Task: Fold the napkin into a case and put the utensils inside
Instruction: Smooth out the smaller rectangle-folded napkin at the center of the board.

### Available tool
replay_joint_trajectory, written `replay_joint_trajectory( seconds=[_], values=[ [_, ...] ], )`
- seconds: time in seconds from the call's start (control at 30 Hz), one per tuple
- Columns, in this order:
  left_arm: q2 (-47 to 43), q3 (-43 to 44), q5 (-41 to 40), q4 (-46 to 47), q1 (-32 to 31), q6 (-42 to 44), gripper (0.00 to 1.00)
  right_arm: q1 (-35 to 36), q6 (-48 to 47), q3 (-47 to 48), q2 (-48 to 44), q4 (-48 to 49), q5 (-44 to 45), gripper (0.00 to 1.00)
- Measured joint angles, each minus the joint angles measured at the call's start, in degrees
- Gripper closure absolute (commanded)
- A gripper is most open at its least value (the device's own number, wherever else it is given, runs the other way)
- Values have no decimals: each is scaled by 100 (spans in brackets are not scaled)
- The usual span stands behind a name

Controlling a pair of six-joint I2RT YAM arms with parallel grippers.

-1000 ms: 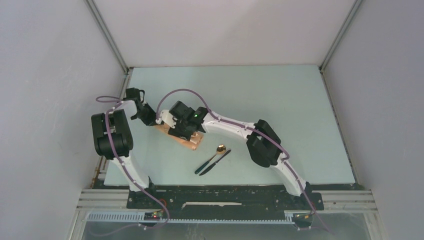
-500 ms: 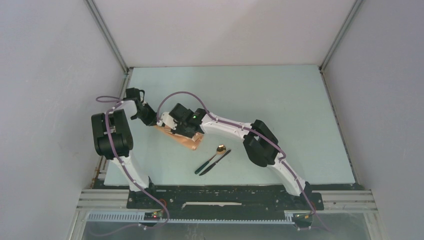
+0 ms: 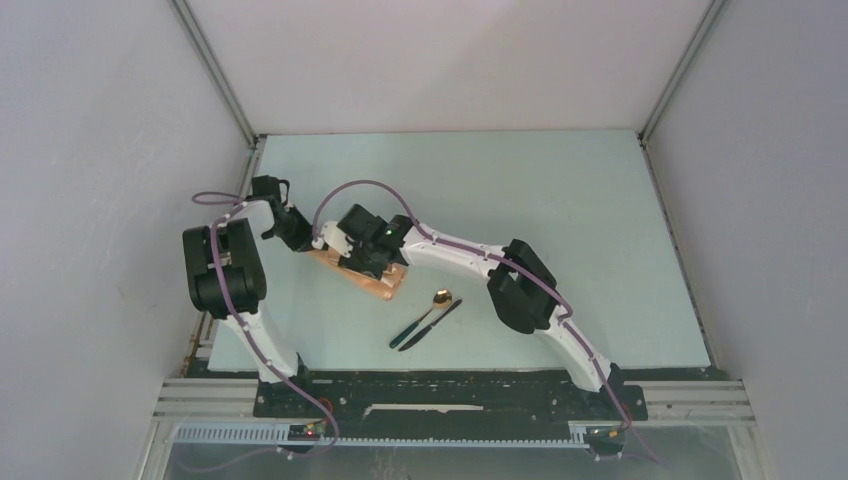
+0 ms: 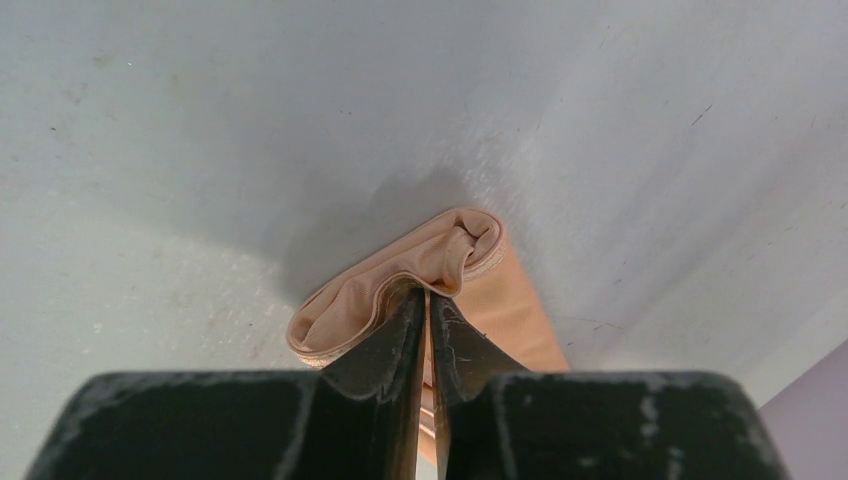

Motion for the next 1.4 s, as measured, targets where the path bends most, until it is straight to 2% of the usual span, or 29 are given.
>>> replay_joint_trajectory(
  seconds=[0.2, 0.37, 0.47, 0.6, 0.73, 0.93, 1.03, 1.2, 1.4],
  values=[
    [2, 2, 0, -2, 0, -2, 85, -50, 26, 11, 0, -24, -15, 50],
    [2, 2, 2, -2, 2, 0, 85, -59, 22, 79, 7, -111, -17, 61],
    [2, 2, 0, -2, 0, 0, 85, -52, 22, 122, 7, -103, -17, 62],
    [2, 2, 2, -2, 0, 2, 83, -28, 17, 142, 20, -107, -15, 53],
    [2, 2, 7, 0, 2, 9, 83, -20, 13, 199, 111, -92, -13, 54],
    [2, 4, 15, 0, 0, 39, 83, -15, 11, 280, 302, -109, 35, 68],
    [2, 4, 17, 0, 0, 42, 83, -7, 9, 299, 352, -131, 63, 80],
    [2, 4, 28, 4, 0, 42, 75, 35, 11, 334, 352, -144, 111, 100],
    [-151, -55, 17, 13, -11, 26, 63, 98, 162, 459, 352, -269, 146, 100]
  ],
)
